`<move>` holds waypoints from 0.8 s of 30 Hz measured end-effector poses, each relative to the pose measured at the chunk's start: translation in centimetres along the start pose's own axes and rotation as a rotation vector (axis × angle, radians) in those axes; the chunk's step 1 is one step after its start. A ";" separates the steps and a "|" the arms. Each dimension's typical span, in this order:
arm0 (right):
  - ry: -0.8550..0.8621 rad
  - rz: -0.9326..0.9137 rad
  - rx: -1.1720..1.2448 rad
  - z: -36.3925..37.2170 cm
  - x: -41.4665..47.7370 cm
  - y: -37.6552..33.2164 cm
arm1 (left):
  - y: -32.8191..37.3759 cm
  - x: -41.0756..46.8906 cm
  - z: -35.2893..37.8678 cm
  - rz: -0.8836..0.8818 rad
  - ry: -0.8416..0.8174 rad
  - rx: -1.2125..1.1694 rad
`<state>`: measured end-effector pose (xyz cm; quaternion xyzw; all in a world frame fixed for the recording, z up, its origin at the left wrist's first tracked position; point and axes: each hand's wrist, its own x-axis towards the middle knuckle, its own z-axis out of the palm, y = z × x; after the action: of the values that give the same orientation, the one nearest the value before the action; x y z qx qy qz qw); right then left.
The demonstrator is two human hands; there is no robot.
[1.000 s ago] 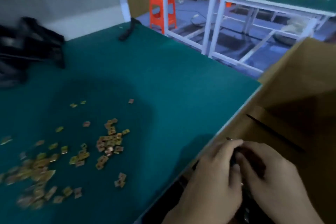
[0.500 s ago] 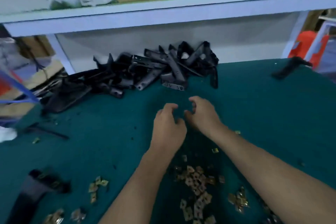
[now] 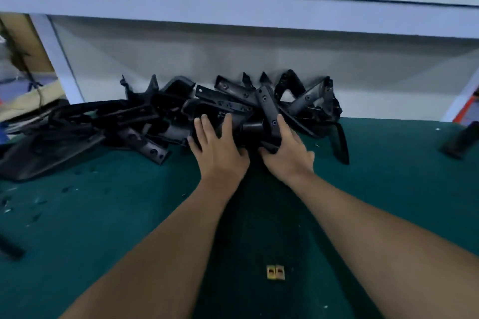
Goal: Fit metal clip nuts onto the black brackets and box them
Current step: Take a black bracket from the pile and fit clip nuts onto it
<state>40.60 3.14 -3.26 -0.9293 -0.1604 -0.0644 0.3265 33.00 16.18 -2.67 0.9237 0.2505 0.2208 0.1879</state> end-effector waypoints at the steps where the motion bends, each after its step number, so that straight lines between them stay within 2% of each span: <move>1: 0.010 -0.003 0.026 0.1 0.1 0.2 | 0.2 0.2 0.3 -0.020 -0.017 0.039; 3: 0.010 -0.014 0.086 -0.3 -0.2 0.2 | 0.8 -0.2 0.5 -0.012 -0.003 0.103; 6: -0.046 -0.060 0.179 -1.6 -1.7 0.2 | 0.8 -1.8 -0.6 0.016 0.043 0.068; 15: -0.254 -0.048 0.264 -6.4 -11.5 0.8 | 0.6 -10.6 -4.5 0.184 -0.092 -0.203; 19: -0.274 -0.042 0.271 -9.3 -16.7 1.4 | 0.7 -15.1 -6.9 0.207 -0.158 -0.107; 22: -0.281 -0.041 0.296 -11.6 -20.1 2.1 | 1.5 -18.0 -9.3 0.256 -0.253 0.113; 24: -0.233 -0.038 0.335 -13.2 -22.4 2.7 | 2.6 -20.2 -10.7 0.258 -0.222 0.114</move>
<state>20.26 -12.87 0.46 -0.8598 -0.2232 0.0650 0.4547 12.90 5.59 1.12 0.9761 0.1196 0.1250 0.1317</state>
